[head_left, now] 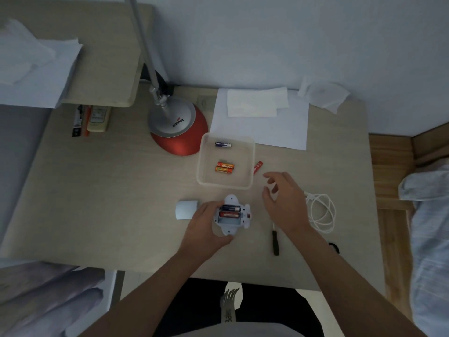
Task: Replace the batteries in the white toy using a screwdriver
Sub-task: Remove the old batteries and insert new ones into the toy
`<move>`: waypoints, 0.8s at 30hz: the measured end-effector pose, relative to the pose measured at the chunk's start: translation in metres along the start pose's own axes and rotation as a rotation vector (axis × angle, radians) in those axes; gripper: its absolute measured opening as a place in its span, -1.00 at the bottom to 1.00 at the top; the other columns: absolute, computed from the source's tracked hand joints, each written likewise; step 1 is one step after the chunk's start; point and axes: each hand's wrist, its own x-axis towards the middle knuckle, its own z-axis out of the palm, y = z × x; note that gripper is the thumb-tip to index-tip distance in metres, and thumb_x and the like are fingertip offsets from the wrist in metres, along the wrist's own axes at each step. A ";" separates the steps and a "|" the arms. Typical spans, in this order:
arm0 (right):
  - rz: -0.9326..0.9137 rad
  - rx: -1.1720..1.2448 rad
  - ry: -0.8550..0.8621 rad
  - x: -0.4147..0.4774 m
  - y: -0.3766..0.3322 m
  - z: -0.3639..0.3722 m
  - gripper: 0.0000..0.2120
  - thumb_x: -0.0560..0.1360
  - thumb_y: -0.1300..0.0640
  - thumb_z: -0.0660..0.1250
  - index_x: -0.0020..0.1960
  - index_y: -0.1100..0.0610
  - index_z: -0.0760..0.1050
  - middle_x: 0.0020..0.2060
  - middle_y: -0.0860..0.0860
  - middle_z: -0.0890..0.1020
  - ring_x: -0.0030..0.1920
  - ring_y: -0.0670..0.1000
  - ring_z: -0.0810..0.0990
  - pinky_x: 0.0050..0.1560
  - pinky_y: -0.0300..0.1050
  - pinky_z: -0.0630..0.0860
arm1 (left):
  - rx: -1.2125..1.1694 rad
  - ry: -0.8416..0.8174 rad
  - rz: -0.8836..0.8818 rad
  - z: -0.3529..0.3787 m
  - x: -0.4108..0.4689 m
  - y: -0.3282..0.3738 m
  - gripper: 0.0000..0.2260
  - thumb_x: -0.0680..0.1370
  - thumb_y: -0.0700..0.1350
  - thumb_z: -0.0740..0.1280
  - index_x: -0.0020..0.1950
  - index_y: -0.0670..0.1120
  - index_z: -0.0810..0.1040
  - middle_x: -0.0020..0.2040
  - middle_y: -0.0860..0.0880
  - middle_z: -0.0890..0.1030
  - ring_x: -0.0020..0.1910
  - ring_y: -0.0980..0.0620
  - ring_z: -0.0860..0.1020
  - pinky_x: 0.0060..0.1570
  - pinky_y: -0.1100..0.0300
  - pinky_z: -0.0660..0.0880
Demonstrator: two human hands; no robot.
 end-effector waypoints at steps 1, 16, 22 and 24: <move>0.010 -0.014 -0.002 0.006 0.003 0.001 -0.68 0.46 0.22 0.38 0.20 0.09 0.53 -0.01 -0.01 0.58 -0.19 -0.06 0.54 -0.12 -0.08 0.56 | -0.005 0.002 -0.001 0.000 0.000 0.001 -0.34 0.26 -0.05 0.64 0.30 0.02 0.47 0.16 0.10 0.55 0.12 0.14 0.50 0.08 0.50 0.32; 0.110 -0.058 -0.200 0.055 0.029 0.034 -0.35 0.36 0.06 0.51 0.41 0.07 0.42 0.22 0.12 0.50 0.12 0.19 0.55 0.13 0.05 0.54 | -0.006 0.034 -0.046 0.004 -0.004 0.005 -0.34 0.28 -0.04 0.62 0.31 0.05 0.44 0.18 0.12 0.53 0.16 0.12 0.50 0.17 0.21 0.46; 0.050 -0.085 -0.173 0.059 0.029 0.043 -0.52 0.37 0.11 0.48 0.27 0.09 0.55 0.11 0.15 0.53 0.09 0.21 0.53 0.05 0.00 0.52 | -0.010 0.048 -0.073 0.006 -0.006 0.006 -0.36 0.28 -0.05 0.62 0.29 0.06 0.44 0.17 0.12 0.53 0.15 0.13 0.50 0.12 0.37 0.39; 0.014 -0.120 -0.179 0.060 0.031 0.046 -0.63 0.38 0.15 0.47 0.19 0.11 0.60 0.08 0.16 0.53 0.04 0.21 0.53 -0.02 -0.07 0.46 | -0.006 0.053 -0.078 0.006 -0.007 0.007 -0.36 0.27 -0.05 0.62 0.28 0.09 0.42 0.15 0.13 0.52 0.14 0.14 0.49 0.09 0.45 0.34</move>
